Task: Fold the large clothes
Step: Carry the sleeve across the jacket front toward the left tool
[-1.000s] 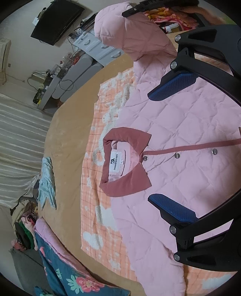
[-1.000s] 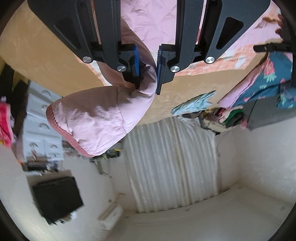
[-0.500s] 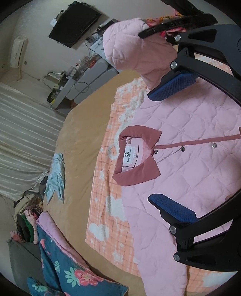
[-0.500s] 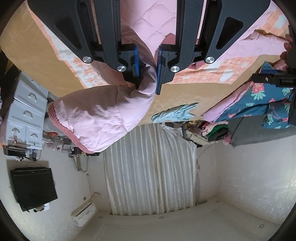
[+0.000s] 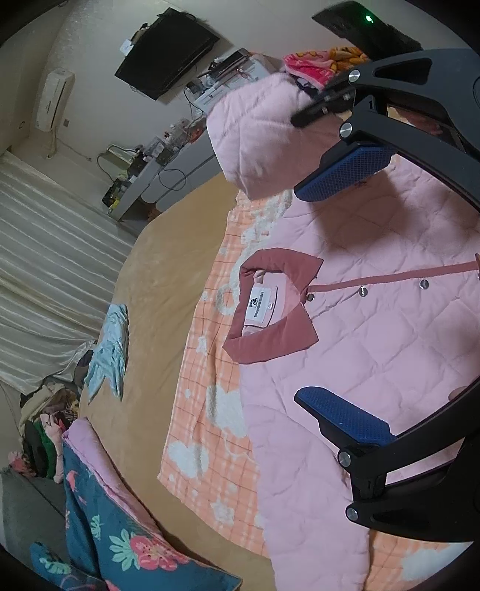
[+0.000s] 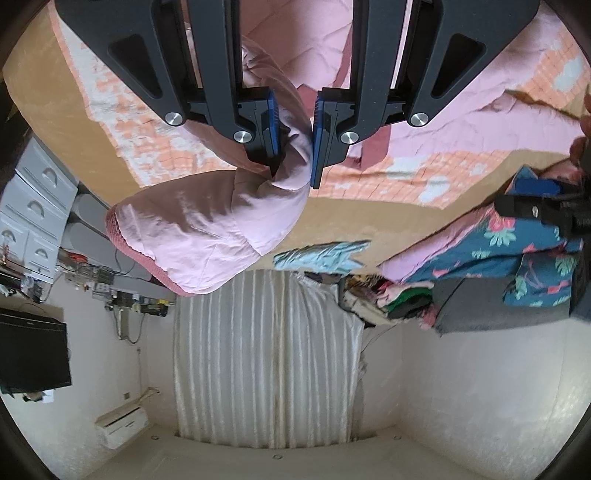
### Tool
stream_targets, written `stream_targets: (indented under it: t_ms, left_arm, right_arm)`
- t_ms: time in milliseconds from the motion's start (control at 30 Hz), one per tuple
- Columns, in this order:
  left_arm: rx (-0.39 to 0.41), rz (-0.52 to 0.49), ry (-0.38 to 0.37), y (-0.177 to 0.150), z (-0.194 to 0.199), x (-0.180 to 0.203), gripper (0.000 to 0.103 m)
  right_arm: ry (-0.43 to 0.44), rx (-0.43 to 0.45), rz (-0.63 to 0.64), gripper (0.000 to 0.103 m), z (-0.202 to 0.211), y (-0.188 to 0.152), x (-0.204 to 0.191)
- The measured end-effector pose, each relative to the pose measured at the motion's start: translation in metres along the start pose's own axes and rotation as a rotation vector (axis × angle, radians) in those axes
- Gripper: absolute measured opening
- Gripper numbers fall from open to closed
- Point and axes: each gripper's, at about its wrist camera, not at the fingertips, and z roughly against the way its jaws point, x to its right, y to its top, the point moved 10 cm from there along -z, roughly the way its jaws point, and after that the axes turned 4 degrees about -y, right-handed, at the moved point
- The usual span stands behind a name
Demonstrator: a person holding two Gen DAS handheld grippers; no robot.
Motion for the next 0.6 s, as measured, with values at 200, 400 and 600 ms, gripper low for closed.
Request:
stream_targets:
  t_ms: [200, 400, 600]
  left_arm:
    - [-0.007, 0.041, -0.022, -0.004, -0.002, -0.018, 0.094]
    - [-0.017, 0.112, -0.067, -0.013, -0.007, -0.038, 0.094]
    - [-0.027, 0.166, -0.080, -0.026, -0.011, -0.061, 0.094]
  right_arm:
    - [0.014, -0.061, 0.061, 0.014, -0.022, -0.023, -0.035]
    - [0.039, -0.133, 0.157, 0.014, -0.043, -0.061, -0.073]
    - [0.069, -0.208, 0.257, 0.014, -0.058, -0.102, -0.108]
